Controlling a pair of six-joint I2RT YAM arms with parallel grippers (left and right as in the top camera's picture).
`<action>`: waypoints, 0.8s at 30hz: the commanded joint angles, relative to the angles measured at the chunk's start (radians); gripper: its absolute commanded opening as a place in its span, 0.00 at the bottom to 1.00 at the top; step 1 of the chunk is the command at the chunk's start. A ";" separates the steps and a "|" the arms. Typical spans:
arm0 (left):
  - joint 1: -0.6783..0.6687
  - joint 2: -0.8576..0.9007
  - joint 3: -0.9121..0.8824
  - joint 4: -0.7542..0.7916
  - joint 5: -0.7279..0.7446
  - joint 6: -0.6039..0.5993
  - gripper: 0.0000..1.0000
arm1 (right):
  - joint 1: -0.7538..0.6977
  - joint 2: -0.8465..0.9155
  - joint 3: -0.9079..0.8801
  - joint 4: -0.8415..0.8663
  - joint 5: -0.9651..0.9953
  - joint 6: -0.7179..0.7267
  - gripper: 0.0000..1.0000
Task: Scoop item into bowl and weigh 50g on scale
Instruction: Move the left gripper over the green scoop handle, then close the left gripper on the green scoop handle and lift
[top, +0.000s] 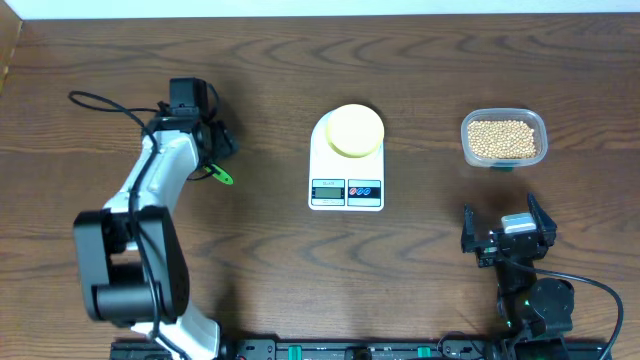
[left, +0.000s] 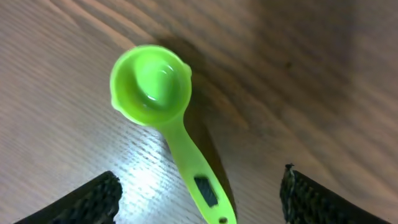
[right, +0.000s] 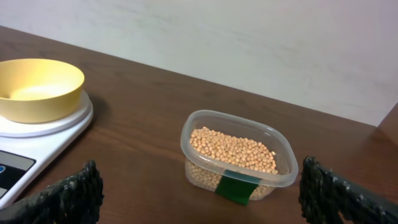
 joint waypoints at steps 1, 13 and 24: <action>0.005 0.055 -0.018 0.014 -0.014 -0.014 0.83 | -0.004 0.000 -0.001 -0.004 0.012 -0.006 0.99; 0.052 0.069 -0.020 0.072 -0.013 -0.055 0.78 | -0.004 0.000 -0.001 -0.004 0.011 -0.006 0.99; 0.061 0.069 -0.061 0.159 -0.013 -0.111 0.70 | -0.004 0.000 -0.001 -0.004 0.011 -0.006 0.99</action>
